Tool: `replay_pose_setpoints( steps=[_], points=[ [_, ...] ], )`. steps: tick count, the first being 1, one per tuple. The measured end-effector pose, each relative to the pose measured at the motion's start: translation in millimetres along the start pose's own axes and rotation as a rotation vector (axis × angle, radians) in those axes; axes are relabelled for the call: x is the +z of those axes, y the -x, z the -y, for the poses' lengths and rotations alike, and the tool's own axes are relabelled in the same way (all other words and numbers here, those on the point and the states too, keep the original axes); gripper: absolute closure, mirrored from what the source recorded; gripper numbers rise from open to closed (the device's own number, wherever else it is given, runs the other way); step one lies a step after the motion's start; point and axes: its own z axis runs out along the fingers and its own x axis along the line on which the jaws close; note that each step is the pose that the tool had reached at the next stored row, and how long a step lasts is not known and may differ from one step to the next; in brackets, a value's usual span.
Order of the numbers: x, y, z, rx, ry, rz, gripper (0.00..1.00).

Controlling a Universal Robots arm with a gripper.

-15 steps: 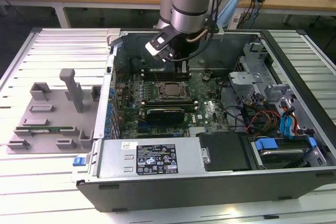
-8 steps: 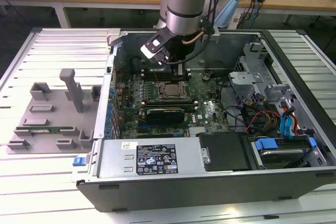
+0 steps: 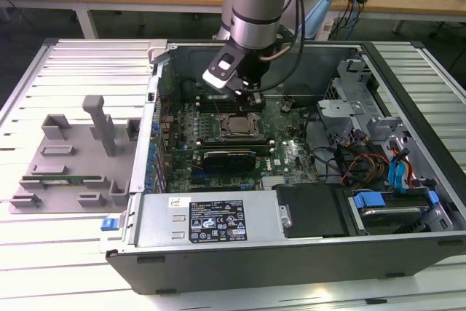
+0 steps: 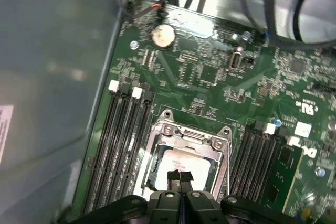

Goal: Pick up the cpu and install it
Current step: 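Close the cpu cover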

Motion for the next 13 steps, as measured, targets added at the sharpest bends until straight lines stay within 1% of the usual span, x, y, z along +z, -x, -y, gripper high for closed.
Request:
replay_pose_setpoints(
  steps=[1, 4, 6, 7, 9, 11, 13],
  points=[
    [0.0, 0.0, 0.0, -0.031, -0.0010, 0.0007, 0.89],
    [0.1, 0.0, 0.0, -0.145, -0.0045, 0.0032, 0.89],
    [0.1, 0.0, 0.0, -0.237, -0.0073, 0.0053, 0.89],
    [0.1, 0.0, 0.0, -0.272, -0.0084, 0.0061, 0.89],
    [0.1, 0.0, 0.0, -0.314, -0.0097, 0.0071, 0.89],
    [0.2, 0.0, 0.0, -0.386, -0.0120, 0.0087, 0.89],
    [0.2, 0.0, 0.0, -0.443, -0.0137, 0.0100, 0.89]
  ],
)
